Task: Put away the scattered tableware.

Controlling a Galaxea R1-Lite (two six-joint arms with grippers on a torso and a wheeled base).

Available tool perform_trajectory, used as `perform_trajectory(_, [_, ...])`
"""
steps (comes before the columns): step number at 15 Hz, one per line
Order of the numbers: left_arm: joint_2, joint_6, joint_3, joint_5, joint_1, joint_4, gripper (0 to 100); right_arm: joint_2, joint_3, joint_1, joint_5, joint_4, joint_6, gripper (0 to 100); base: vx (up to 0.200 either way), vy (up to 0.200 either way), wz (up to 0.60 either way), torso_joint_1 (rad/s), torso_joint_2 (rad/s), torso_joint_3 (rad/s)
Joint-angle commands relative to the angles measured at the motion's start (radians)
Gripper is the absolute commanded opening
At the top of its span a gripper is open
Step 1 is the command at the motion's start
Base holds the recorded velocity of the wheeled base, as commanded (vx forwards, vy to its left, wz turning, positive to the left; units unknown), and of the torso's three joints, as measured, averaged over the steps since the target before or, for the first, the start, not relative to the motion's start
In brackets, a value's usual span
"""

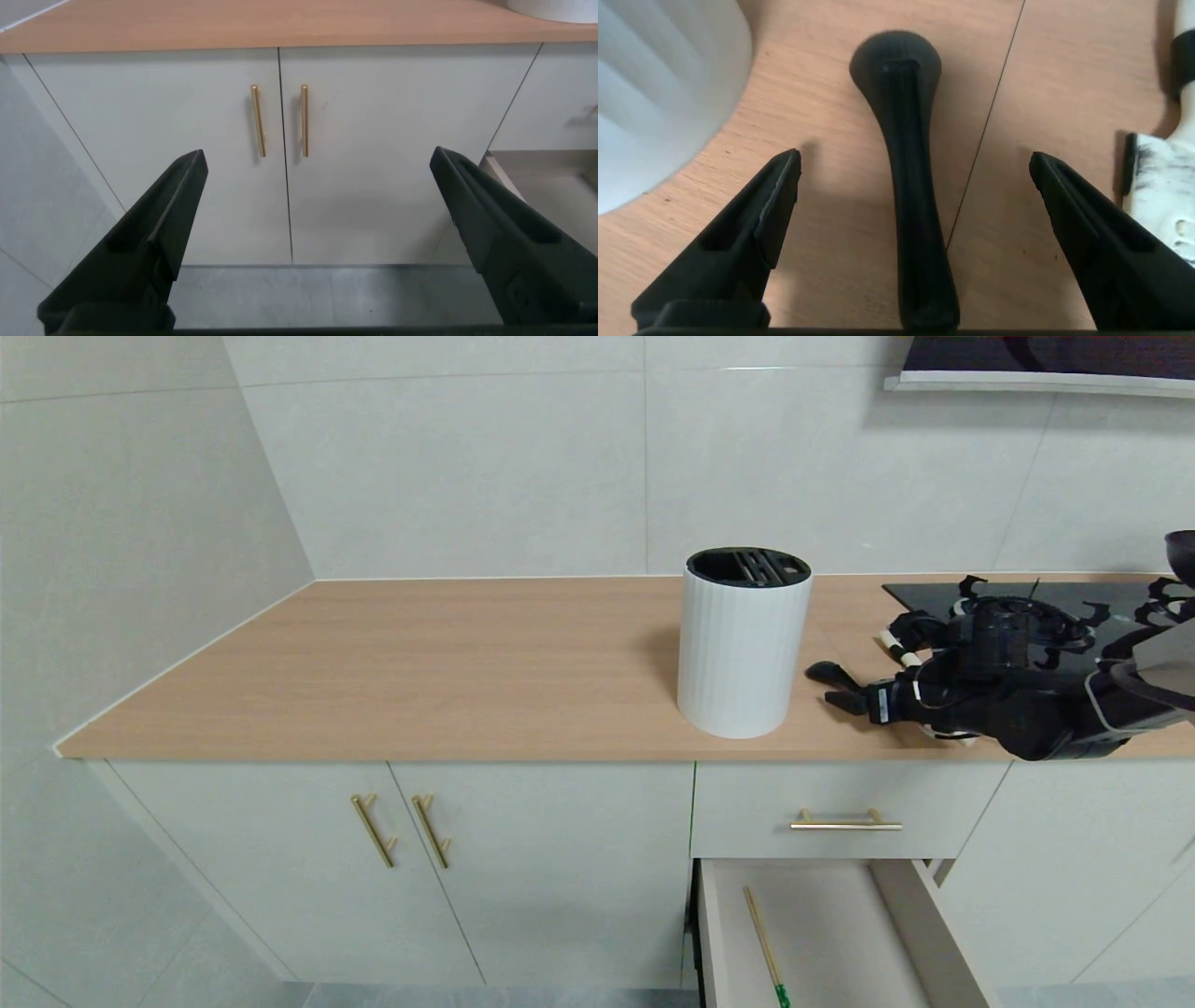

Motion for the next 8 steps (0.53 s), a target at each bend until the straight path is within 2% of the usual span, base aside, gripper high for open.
perform_trajectory(1, [0.0,0.0,0.0,0.0,-0.001,0.0,100,0.012,-0.004,0.001,0.001,0.0,-0.001,100,0.0,0.0,0.0,0.0,0.0,0.0])
perform_trajectory(3, [0.0,0.0,0.0,0.001,0.001,0.0,100,0.012,-0.004,0.001,0.001,0.002,-0.001,100,0.0,0.0,0.0,0.0,0.0,0.0])
perform_trajectory(4, [0.0,0.0,0.0,0.001,0.001,0.0,100,0.012,-0.004,0.001,0.001,0.002,-0.001,0,0.0,0.0,0.0,0.0,0.0,0.0])
perform_trajectory(8, [0.0,0.0,0.0,0.001,-0.001,0.0,100,0.026,-0.01,0.001,0.001,0.003,-0.001,0,0.0,0.0,0.0,0.0,0.0,0.0])
